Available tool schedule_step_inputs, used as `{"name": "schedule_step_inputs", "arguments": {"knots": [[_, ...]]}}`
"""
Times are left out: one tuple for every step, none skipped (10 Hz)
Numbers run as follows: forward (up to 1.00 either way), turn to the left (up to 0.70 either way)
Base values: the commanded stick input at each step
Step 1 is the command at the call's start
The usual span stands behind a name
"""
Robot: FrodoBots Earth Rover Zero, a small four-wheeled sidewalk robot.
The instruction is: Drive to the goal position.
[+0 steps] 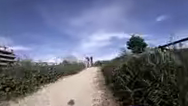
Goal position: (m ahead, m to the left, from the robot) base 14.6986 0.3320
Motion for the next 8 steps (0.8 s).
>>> {"name": "schedule_step_inputs", "arguments": {"knots": [[0.85, -0.2], [0.85, 0.0], [0.85, 0.0], [0.85, 0.0], [0.85, 0.0], [0.85, 0.0], [0.84, 0.0], [0.83, 0.0]]}}
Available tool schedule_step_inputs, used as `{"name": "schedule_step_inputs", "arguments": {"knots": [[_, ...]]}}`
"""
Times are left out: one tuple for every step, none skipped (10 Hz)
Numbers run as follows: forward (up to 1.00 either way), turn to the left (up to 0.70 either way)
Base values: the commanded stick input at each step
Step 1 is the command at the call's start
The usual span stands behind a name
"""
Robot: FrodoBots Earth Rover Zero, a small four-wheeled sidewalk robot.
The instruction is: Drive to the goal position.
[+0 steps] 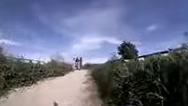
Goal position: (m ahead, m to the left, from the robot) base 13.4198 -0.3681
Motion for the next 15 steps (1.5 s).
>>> {"name": "schedule_step_inputs", "arguments": {"knots": [[0.82, 0.0], [0.82, 0.0], [0.82, 0.0], [0.78, 0.0], [0.68, 0.0], [0.61, 0.0], [0.6, 0.0], [0.61, 0.0], [0.72, 0.0], [0.85, 0.0], [0.85, 0.0], [0.85, 0.0], [0.85, 0.0], [0.85, 0.0], [0.85, 0.0]]}}
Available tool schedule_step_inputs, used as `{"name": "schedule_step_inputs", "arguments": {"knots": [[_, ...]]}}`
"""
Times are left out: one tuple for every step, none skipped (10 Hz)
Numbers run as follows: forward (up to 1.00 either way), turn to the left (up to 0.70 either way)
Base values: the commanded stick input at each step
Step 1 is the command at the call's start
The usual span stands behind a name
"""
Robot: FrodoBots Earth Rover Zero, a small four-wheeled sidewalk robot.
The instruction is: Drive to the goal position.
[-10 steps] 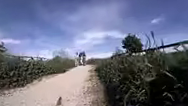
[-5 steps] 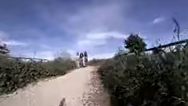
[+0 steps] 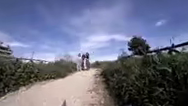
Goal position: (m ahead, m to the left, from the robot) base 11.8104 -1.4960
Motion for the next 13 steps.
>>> {"name": "schedule_step_inputs", "arguments": {"knots": [[0.85, 0.0], [0.85, 0.0], [0.85, 0.0], [0.85, 0.0], [0.85, 0.0], [0.85, 0.0], [0.85, 0.0], [0.85, 0.0], [0.85, 0.0], [0.85, -0.02], [0.85, -0.34], [0.85, -0.34], [0.85, -0.13]]}}
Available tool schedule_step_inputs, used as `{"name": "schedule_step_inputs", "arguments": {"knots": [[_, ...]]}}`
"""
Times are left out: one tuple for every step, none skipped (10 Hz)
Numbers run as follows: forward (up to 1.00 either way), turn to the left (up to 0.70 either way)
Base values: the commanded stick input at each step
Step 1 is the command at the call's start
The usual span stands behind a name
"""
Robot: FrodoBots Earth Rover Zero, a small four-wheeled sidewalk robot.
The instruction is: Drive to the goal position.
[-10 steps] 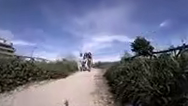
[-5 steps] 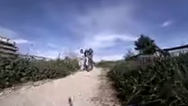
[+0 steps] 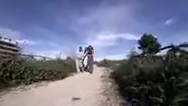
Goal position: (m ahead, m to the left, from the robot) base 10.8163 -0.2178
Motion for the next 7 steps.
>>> {"name": "schedule_step_inputs", "arguments": {"knots": [[0.85, -0.17], [0.85, -0.33], [0.85, -0.12], [0.85, -0.23], [0.85, -0.34], [0.85, -0.12], [0.85, -0.16]]}}
